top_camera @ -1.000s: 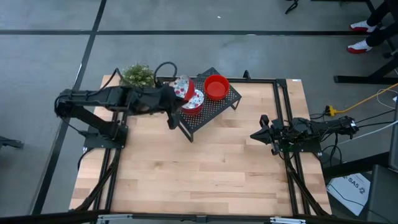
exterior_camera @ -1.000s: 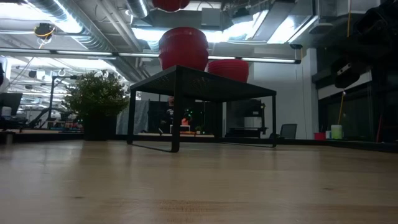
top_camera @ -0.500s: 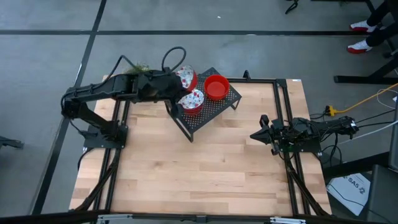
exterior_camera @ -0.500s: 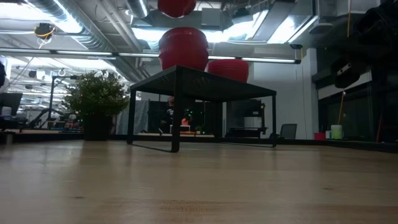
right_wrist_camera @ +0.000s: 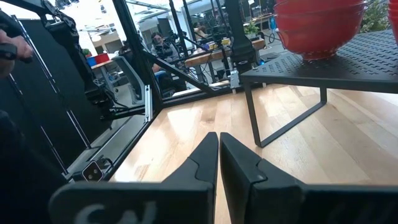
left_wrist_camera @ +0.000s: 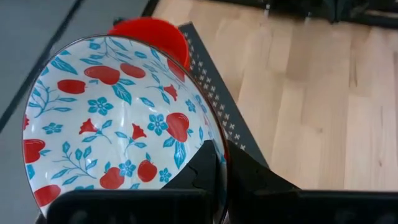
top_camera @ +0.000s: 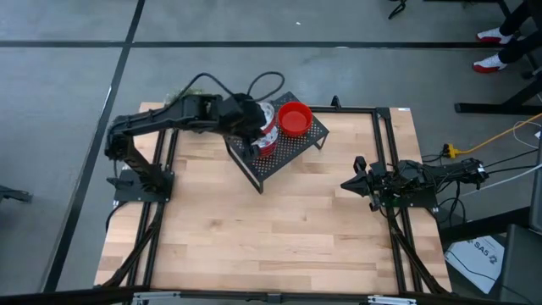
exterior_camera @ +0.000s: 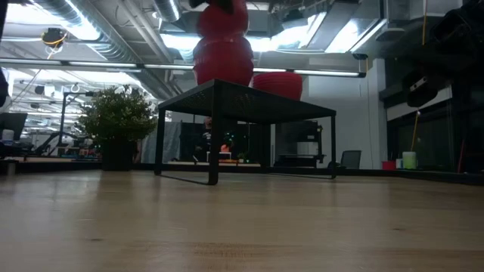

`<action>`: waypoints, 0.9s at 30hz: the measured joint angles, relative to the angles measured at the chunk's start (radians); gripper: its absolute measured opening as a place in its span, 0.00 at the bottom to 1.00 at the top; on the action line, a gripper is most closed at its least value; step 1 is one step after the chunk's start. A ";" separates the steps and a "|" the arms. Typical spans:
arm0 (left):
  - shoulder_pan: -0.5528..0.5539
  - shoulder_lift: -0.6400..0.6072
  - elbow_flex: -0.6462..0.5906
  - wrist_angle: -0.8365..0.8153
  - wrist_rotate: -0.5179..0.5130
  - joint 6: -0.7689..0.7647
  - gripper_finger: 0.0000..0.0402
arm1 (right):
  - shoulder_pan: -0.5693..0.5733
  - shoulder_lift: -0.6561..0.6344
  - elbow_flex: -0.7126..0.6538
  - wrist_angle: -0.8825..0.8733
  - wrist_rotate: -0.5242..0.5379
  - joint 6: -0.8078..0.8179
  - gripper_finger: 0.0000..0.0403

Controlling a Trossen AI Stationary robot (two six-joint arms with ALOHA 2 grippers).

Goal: Pick & Place Mini bowls
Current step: Stack the white patterned bowl on the white patterned bowl on the shelf

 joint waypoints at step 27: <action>0.040 0.107 0.044 -0.110 0.106 -0.052 0.12 | 0.000 0.000 0.000 0.000 0.000 0.000 0.05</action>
